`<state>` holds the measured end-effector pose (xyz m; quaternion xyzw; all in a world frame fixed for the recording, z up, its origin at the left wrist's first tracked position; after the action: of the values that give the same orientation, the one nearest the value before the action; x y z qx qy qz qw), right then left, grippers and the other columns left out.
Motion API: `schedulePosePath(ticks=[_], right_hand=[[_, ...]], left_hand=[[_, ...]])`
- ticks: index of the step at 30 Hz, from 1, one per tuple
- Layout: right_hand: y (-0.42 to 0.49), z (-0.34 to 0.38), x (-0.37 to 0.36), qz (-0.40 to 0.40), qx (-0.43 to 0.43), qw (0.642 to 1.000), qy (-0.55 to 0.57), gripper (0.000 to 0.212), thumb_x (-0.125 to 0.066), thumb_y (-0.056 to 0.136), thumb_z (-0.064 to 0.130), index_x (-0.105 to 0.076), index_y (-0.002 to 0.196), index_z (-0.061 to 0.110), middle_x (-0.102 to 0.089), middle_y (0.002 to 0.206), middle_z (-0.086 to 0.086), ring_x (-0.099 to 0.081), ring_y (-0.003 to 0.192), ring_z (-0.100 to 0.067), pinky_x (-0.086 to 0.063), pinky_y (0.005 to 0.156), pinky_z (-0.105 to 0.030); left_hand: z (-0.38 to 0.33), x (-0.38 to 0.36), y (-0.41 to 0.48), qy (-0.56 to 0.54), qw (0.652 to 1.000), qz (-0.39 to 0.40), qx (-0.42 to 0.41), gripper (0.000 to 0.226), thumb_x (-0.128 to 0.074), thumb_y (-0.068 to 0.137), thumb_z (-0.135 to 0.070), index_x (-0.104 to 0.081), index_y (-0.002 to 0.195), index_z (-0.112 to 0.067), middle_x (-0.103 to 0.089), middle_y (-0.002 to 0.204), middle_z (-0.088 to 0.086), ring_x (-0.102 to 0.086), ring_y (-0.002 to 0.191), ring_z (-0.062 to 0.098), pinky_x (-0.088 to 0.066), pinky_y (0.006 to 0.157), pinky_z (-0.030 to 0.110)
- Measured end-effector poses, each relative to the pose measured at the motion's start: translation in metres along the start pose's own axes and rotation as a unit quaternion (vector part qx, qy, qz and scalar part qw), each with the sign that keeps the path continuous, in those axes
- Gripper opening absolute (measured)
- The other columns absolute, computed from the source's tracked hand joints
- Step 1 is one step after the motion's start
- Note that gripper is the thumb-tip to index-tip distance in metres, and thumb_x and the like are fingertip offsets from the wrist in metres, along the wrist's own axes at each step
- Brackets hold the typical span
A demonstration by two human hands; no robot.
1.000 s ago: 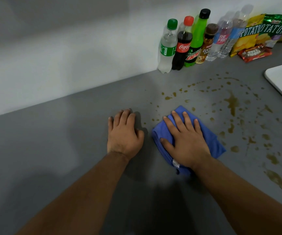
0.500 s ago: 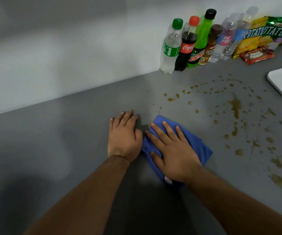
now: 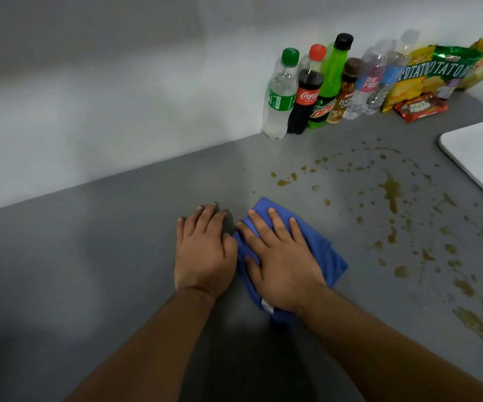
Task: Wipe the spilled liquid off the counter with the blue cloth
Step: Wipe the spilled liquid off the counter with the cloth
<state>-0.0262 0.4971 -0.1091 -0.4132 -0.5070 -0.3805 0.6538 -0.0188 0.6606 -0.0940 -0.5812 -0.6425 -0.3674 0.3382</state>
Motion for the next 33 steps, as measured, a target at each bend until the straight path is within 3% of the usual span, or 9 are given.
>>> schedulePosePath(ticks=[6, 12, 18, 21, 26, 33], right_hand=[[0.041, -0.018, 0.013, -0.019, -0.021, 1.0, 0.01, 0.065, -0.017, 0.106, 0.056, -0.008, 0.167, 0.037, -0.002, 0.177, 0.008, 0.007, 0.162, -0.023, 0.007, 0.128, -0.049], [0.013, -0.02, 0.003, -0.019, -0.059, 0.998, 0.0, 0.069, -0.005, 0.103, 0.063, -0.003, 0.167, 0.036, 0.003, 0.176, 0.005, 0.012, 0.161, -0.026, 0.012, 0.127, -0.049], [0.049, -0.024, 0.013, -0.02, -0.019, 1.0, 0.006, 0.072, -0.012, 0.101, 0.066, -0.005, 0.167, 0.039, 0.004, 0.177, 0.006, 0.013, 0.161, -0.024, 0.01, 0.128, -0.05], [0.069, -0.03, 0.02, -0.013, -0.029, 0.999, 0.0, 0.072, -0.011, 0.102, 0.067, -0.001, 0.167, 0.038, 0.007, 0.176, 0.006, 0.015, 0.161, -0.025, 0.006, 0.129, -0.053], [0.044, -0.046, 0.014, -0.011, 0.009, 1.0, 0.0, 0.071, -0.005, 0.102, 0.071, -0.003, 0.166, 0.041, 0.004, 0.176, 0.011, 0.015, 0.161, -0.019, 0.006, 0.13, -0.05], [0.082, -0.072, 0.03, -0.021, -0.061, 0.998, 0.0, 0.067, -0.013, 0.105, 0.062, -0.002, 0.167, 0.038, 0.002, 0.177, 0.007, 0.01, 0.162, -0.025, 0.008, 0.128, -0.049]], left_hand=[[-0.001, 0.003, 0.001, -0.001, 1.0, 0.001, 0.008, 0.069, -0.024, 0.089, -0.044, -0.057, 0.144, -0.019, -0.049, 0.157, 0.002, -0.036, 0.15, 0.026, -0.014, 0.129, 0.05], [-0.003, 0.002, 0.012, 0.057, 0.998, -0.02, -0.002, 0.058, -0.038, 0.09, -0.041, -0.059, 0.137, -0.014, -0.058, 0.144, 0.008, -0.05, 0.131, 0.034, -0.032, 0.12, 0.054], [0.002, 0.001, 0.065, 0.113, 0.992, 0.033, -0.038, 0.073, -0.02, 0.091, -0.057, -0.05, 0.148, -0.021, -0.038, 0.163, 0.005, -0.026, 0.154, 0.028, -0.005, 0.129, 0.055], [0.009, 0.0, 0.076, 0.116, 0.991, 0.042, -0.046, 0.074, -0.016, 0.091, -0.06, -0.046, 0.15, -0.026, -0.032, 0.167, 0.002, -0.019, 0.157, 0.027, -0.005, 0.128, 0.058], [0.013, -0.003, 0.078, 0.095, 0.994, 0.031, -0.036, 0.068, -0.029, 0.09, -0.061, -0.049, 0.147, -0.03, -0.038, 0.165, 0.0, -0.025, 0.155, 0.027, -0.013, 0.127, 0.06], [0.016, -0.007, 0.079, 0.093, 0.994, 0.033, -0.036, 0.065, -0.033, 0.091, -0.059, -0.044, 0.15, -0.032, -0.035, 0.166, -0.002, -0.022, 0.156, 0.025, -0.01, 0.128, 0.059]])
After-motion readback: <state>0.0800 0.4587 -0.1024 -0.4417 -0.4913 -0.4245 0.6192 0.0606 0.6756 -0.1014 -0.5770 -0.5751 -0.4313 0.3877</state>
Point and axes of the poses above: each hand's wrist, its own y-axis towards the middle knuckle, its own x-axis out of the back of the hand, z = x × y, the point moved 3 cm from there along y, towards the middle knuckle
